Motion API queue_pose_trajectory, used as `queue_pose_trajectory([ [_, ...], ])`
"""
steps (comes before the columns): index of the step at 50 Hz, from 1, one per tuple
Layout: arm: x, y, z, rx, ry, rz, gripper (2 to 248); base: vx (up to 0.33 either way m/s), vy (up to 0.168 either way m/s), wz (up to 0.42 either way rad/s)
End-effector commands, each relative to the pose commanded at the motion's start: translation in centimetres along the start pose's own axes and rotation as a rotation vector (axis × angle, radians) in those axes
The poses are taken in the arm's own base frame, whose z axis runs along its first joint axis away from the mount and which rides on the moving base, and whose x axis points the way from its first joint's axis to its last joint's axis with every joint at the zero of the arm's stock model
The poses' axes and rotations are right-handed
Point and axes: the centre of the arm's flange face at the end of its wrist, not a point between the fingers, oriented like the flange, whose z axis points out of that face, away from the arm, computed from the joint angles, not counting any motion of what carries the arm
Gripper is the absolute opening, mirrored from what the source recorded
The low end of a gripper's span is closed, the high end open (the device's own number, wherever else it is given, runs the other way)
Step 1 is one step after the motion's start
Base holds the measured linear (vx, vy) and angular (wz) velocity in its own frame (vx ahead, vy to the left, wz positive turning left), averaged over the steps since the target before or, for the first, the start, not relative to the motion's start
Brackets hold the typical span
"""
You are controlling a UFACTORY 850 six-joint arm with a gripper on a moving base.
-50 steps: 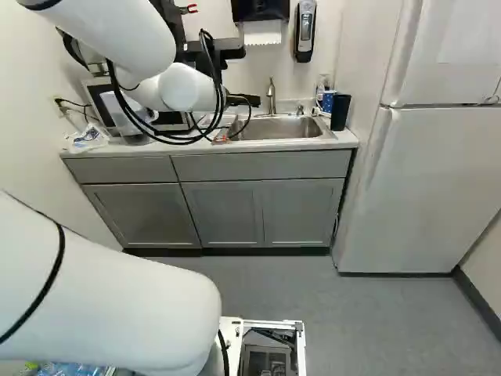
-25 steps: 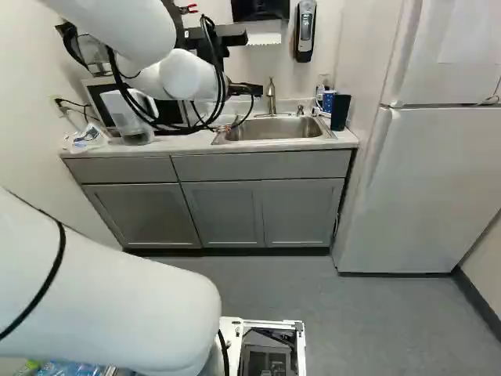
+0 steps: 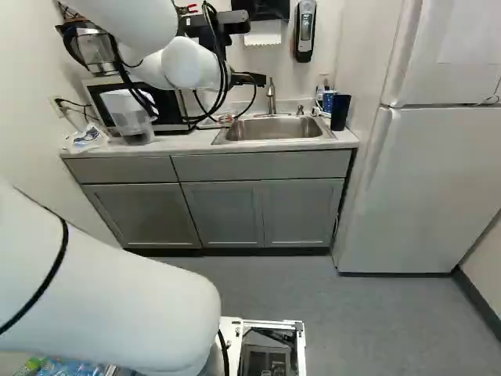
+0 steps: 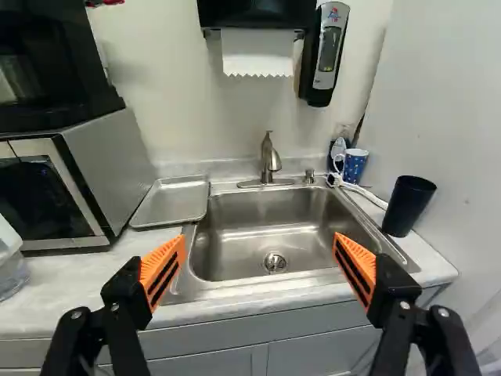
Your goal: Rinse the cup and place it in the tray
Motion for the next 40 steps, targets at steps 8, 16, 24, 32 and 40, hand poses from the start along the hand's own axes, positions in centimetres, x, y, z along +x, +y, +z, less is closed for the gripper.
queue_pose_trajectory([
  [8,0.02,0.02,0.08,-0.001,0.000,0.000,247,0.000,0.000,0.000],
  [16,0.02,0.02,0.08,-0.001,0.000,0.000,247,0.000,0.000,0.000],
  [24,0.02,0.02,0.08,-0.001,0.000,0.000,247,0.000,0.000,0.000],
  [32,0.02,0.02,0.08,-0.001,0.000,0.000,247,0.000,0.000,0.000],
  [40,0.02,0.02,0.08,-0.001,0.000,0.000,247,0.031,0.000,-0.002],
])
